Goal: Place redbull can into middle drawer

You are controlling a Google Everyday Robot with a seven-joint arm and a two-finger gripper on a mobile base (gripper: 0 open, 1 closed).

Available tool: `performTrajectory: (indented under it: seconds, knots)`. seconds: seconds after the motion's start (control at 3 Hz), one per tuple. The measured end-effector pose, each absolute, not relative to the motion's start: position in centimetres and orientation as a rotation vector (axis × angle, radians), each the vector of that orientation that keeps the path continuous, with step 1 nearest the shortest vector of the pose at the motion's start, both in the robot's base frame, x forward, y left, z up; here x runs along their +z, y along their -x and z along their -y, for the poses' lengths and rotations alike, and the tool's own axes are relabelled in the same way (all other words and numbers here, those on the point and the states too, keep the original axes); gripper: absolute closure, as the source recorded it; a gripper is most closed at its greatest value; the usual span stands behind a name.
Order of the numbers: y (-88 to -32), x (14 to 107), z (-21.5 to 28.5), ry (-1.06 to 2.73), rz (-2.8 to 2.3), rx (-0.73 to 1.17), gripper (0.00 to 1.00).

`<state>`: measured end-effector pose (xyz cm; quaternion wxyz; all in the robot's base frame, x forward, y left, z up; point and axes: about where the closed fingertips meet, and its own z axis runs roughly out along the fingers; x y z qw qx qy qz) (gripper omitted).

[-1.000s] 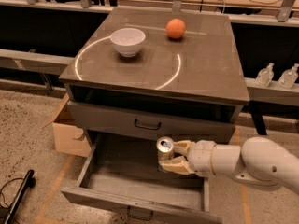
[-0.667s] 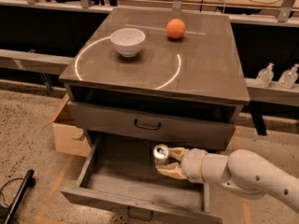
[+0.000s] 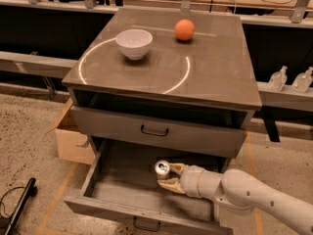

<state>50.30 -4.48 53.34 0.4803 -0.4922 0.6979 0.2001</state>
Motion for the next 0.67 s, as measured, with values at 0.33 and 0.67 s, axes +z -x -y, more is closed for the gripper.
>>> performTrajectory:
  seconds: [0.33,0.67]
  knots:
    - [-50.8,50.2,3.2,1.2,-1.683,0.519,1.0]
    - [-51.3,47.9,2.1,1.204,-1.67,0.544,1.0]
